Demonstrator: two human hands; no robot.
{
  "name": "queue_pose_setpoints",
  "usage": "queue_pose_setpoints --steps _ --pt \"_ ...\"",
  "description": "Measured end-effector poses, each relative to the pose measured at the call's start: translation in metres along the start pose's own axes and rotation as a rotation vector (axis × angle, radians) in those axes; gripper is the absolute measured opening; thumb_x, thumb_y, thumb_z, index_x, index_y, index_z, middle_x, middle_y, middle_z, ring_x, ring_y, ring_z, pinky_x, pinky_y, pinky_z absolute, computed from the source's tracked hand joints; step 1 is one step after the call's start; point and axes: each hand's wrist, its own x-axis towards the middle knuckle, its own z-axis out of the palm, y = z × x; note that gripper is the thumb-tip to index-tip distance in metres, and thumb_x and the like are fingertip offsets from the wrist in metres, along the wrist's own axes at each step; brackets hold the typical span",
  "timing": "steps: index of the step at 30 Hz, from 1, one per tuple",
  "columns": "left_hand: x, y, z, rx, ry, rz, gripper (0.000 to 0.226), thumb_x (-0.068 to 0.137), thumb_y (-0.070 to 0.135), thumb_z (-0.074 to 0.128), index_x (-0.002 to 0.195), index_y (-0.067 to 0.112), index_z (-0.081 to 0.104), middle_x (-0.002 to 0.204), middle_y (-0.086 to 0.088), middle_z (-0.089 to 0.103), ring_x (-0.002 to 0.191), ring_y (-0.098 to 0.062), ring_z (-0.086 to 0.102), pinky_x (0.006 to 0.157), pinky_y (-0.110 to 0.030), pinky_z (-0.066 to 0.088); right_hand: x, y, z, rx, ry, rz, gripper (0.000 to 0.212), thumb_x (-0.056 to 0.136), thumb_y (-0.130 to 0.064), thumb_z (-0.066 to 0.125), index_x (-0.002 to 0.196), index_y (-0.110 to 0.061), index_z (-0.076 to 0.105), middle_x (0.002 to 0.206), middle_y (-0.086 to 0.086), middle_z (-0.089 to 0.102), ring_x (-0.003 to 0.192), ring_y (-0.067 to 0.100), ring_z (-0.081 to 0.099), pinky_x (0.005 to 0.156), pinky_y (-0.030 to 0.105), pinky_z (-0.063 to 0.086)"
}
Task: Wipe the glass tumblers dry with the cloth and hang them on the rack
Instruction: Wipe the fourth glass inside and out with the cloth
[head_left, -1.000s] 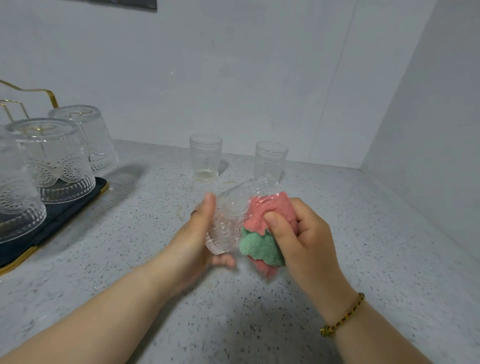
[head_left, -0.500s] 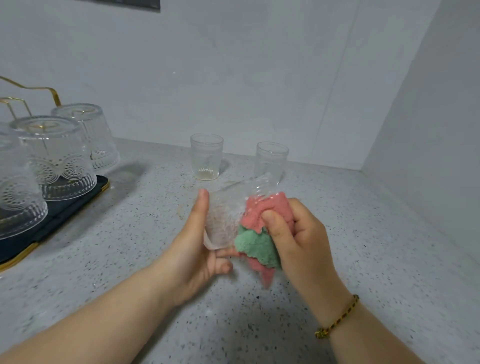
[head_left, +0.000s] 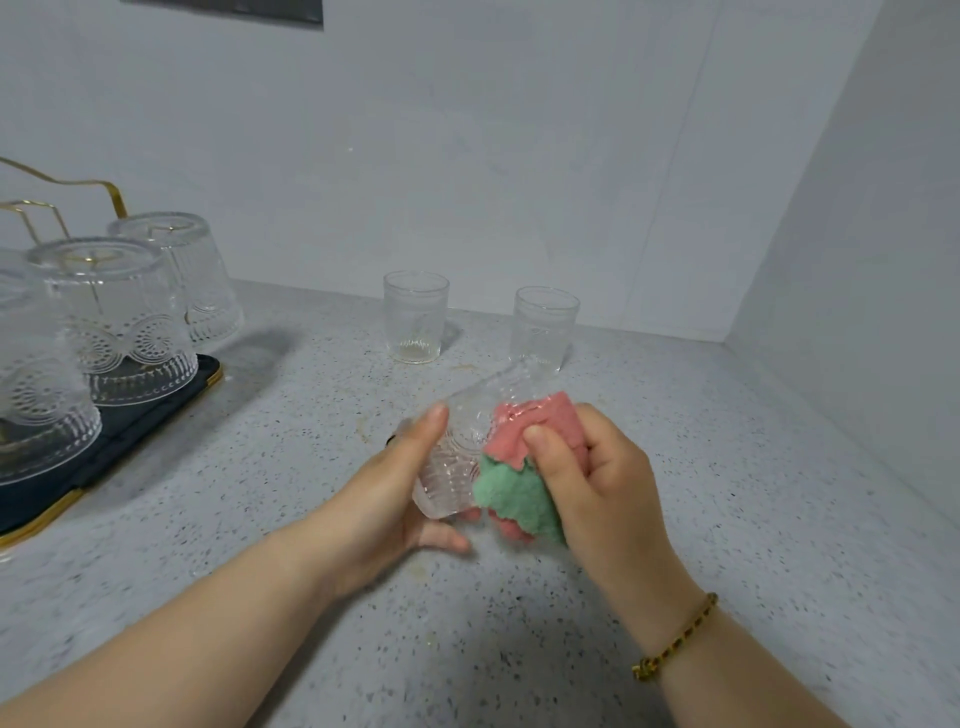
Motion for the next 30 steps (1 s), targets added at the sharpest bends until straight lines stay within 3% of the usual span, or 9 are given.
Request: queue_pose_setpoints --steps 3,8,10,14,17,22,26,28,30 --pt "0.001 0.002 -0.005 0.298 0.131 0.157 0.077 0.056 0.068 0.066 0.115 0.024 0.044 0.091 -0.003 0.060 0.059 -0.012 0.063 0.053 -0.020 0.052 0.003 0.000 -0.002 0.045 -0.018 0.074 0.032 0.077 -0.047 0.059 0.070 -0.016 0.060 0.063 -0.001 0.059 0.057 0.006 0.055 0.050 0.016 0.045" --pt "-0.001 0.000 -0.006 0.799 0.243 0.490 0.064 0.057 0.050 0.072 0.106 0.044 0.031 0.107 0.023 0.040 0.087 0.020 0.049 0.074 0.001 0.038 0.006 0.002 -0.005 0.271 -0.003 0.230 0.040 0.076 -0.046 0.056 0.080 -0.008 0.064 0.075 0.010 0.066 0.068 0.015 0.062 0.064 0.032 0.052" --pt "-0.002 0.001 -0.001 0.547 0.251 0.352 0.053 0.072 0.034 0.074 0.109 0.036 0.036 0.101 0.012 0.050 0.071 0.016 0.056 0.062 -0.003 0.044 0.004 0.000 -0.003 0.201 0.019 0.184 0.028 0.081 -0.038 0.059 0.075 -0.012 0.062 0.069 0.004 0.063 0.062 0.009 0.058 0.057 0.022 0.049" --pt "0.000 0.002 0.003 -0.136 0.052 -0.098 0.061 0.071 0.056 0.049 0.111 0.010 0.054 0.068 -0.005 0.066 0.043 -0.010 0.060 0.037 -0.017 0.047 -0.001 0.000 0.003 0.006 0.010 0.048 0.025 0.075 -0.042 0.056 0.067 -0.018 0.056 0.055 -0.012 0.054 0.051 -0.001 0.049 0.046 0.008 0.039" --pt "0.001 0.004 0.002 -0.051 0.115 -0.019 0.049 0.074 0.052 0.053 0.105 0.015 0.056 0.071 -0.004 0.065 0.043 -0.008 0.058 0.039 -0.018 0.047 0.002 0.001 0.002 0.050 -0.007 0.131 0.024 0.084 -0.030 0.057 0.066 -0.015 0.060 0.059 -0.008 0.057 0.054 0.000 0.052 0.049 0.011 0.042" --pt "-0.004 0.000 -0.003 0.732 0.219 0.467 0.063 0.059 0.055 0.070 0.102 0.063 0.025 0.108 0.020 0.044 0.089 0.005 0.056 0.078 -0.010 0.045 0.007 0.001 -0.004 0.407 0.063 0.335 0.025 0.078 -0.034 0.053 0.064 -0.022 0.070 0.067 -0.002 0.070 0.065 0.011 0.066 0.060 0.024 0.054" --pt "-0.003 0.004 0.002 0.170 0.155 0.183 0.057 0.065 0.066 0.061 0.115 0.044 0.042 0.112 0.001 0.061 0.073 -0.003 0.067 0.075 -0.027 0.056 -0.001 -0.011 -0.002 0.206 0.073 0.155 0.017 0.078 -0.033 0.059 0.064 -0.022 0.060 0.060 -0.012 0.063 0.053 -0.001 0.057 0.046 0.010 0.045" --pt "-0.001 0.004 0.002 -0.106 0.030 -0.054 0.066 0.064 0.060 0.051 0.115 0.019 0.055 0.092 -0.010 0.069 0.060 -0.016 0.067 0.054 -0.028 0.057 -0.005 -0.012 0.002 0.051 0.040 0.063 0.020 0.080 -0.030 0.062 0.062 -0.024 0.054 0.059 -0.011 0.057 0.049 -0.003 0.051 0.041 0.006 0.037" --pt "0.001 0.005 0.002 -0.101 0.038 -0.056 0.064 0.062 0.053 0.049 0.111 0.011 0.056 0.078 -0.010 0.067 0.053 -0.016 0.062 0.043 -0.022 0.053 -0.005 -0.013 0.003 0.051 0.040 0.076 0.021 0.082 -0.023 0.059 0.063 -0.020 0.052 0.055 -0.007 0.055 0.046 -0.005 0.050 0.039 0.005 0.035"
